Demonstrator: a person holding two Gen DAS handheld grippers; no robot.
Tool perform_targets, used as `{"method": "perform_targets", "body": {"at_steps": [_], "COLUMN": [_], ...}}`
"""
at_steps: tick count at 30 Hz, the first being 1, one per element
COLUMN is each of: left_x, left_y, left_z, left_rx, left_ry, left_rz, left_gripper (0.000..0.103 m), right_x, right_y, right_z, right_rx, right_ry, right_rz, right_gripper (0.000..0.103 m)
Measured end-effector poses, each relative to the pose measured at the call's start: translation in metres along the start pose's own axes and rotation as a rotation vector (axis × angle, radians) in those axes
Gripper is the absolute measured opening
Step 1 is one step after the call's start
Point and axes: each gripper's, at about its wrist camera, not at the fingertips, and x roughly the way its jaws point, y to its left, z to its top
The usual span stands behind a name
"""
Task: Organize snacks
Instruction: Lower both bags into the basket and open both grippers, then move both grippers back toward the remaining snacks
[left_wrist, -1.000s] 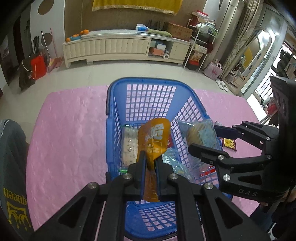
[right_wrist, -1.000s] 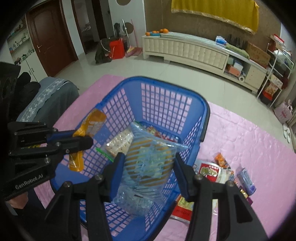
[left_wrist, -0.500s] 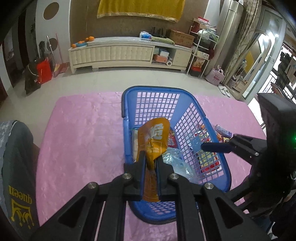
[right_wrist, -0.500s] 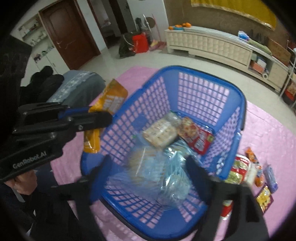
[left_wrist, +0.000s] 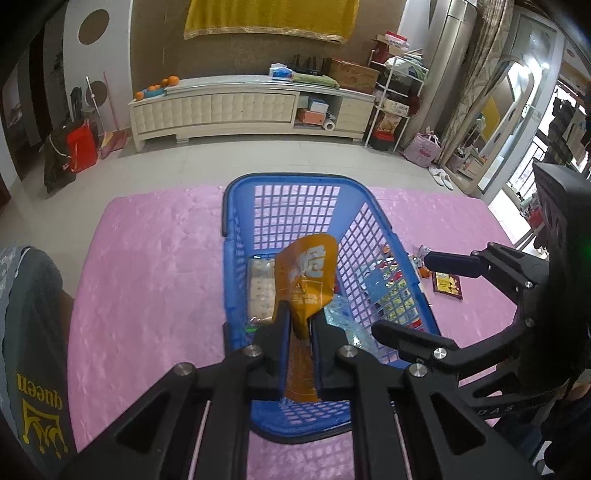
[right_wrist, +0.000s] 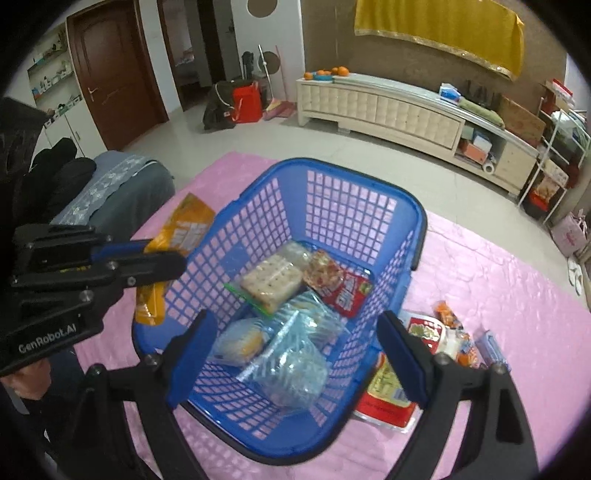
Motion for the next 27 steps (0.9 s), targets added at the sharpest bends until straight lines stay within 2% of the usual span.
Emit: {"method": "perform_targets", "body": {"at_steps": [4, 10, 13, 15, 16, 21, 27], "left_x": [0.012, 0.032, 0.046, 0.051, 0.053, 0.051, 0.030], "left_y": [-0.002, -0.014, -0.017, -0.020, -0.023, -0.034, -0.043], "left_z": [0.006, 0.017, 0.021, 0.020, 0.020, 0.016, 0.011], "left_rx": [0.013, 0.056, 0.057, 0.075, 0.086, 0.120, 0.122], "left_ry": [0.014, 0.014, 0.031, 0.037, 0.035, 0.033, 0.017], "left_rz": [-0.013, -0.015, -0.006, 0.006, 0.012, 0.012, 0.010], "left_gripper": [0.010, 0.011, 0.021, 0.052, 0.057, 0.064, 0.064], "right_x": [-0.001, 0.003, 0.005, 0.005, 0.004, 0.000, -0.021], "right_y": [-0.010, -0.029, -0.042, -0.049, -0.052, -0.057, -0.055], "right_z": [0.001, 0.001, -0.003, -0.006, -0.007, -0.015, -0.022], "right_rx": [-0.003, 0.021, 0.049, 0.070, 0.078, 0.107, 0.106], "right_ry": [-0.013, -0.008, -0.001, 0.008, 0.012, 0.026, 0.004], "right_rz": [-0.058, -0.087, -0.094, -0.097, -0.096, -0.062, -0.073], "right_gripper": [0.091, 0.091, 0.091, 0.091, 0.091, 0.091, 0.091]}}
